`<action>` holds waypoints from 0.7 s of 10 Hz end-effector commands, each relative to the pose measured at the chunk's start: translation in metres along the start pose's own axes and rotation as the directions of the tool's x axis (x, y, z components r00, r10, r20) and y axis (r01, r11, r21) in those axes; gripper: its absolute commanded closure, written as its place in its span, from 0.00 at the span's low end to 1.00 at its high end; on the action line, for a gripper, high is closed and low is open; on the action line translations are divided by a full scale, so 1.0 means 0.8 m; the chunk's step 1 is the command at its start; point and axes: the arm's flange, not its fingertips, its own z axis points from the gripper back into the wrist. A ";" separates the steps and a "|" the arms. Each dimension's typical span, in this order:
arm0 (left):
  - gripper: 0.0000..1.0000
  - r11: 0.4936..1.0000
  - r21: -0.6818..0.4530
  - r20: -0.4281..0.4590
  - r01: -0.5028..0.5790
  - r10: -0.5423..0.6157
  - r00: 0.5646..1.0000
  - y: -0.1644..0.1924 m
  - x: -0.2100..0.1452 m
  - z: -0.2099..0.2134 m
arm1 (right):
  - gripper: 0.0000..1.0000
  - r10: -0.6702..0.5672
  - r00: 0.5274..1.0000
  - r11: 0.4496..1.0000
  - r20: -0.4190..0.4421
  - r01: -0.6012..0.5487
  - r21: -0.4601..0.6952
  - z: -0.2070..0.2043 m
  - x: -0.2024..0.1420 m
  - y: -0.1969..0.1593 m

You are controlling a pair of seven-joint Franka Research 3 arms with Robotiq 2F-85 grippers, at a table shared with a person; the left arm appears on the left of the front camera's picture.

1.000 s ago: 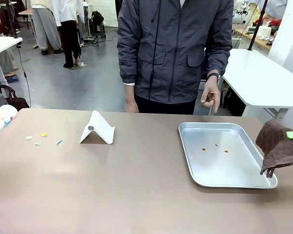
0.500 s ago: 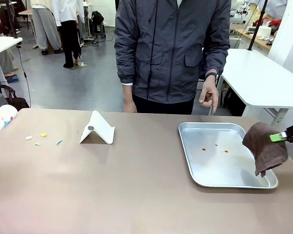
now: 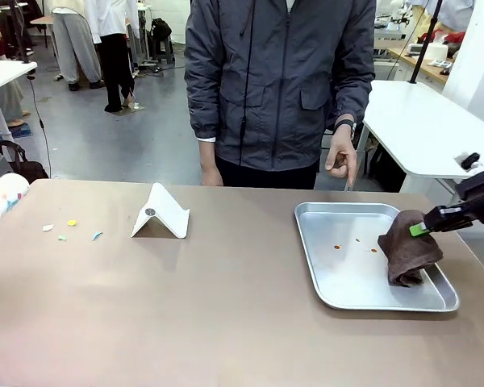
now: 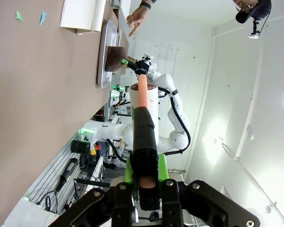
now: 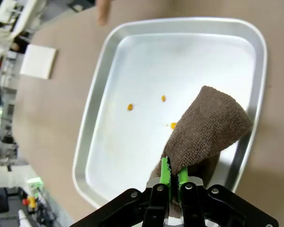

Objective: Clean the surface of the table.
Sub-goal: If a person points to the right, clean the right side of the table with your right hand, and if they point to the left, clean the left side with your left hand.

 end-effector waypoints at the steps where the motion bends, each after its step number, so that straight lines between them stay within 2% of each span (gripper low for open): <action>1: 1.00 1.000 -0.017 0.009 0.020 -0.020 1.000 -0.005 -0.002 0.003 | 0.93 -0.059 0.998 0.997 -0.007 0.058 -0.046 -0.029 0.021 -0.007; 3: 1.00 1.000 -0.017 0.009 0.020 -0.020 1.000 -0.005 -0.002 0.003 | 0.93 -0.063 0.998 0.998 -0.025 0.063 -0.020 -0.060 0.023 -0.010; 7: 1.00 1.000 -0.017 0.009 0.020 -0.020 1.000 -0.005 -0.002 0.003 | 0.93 -0.039 0.996 0.997 -0.075 0.034 -0.073 -0.097 0.022 0.001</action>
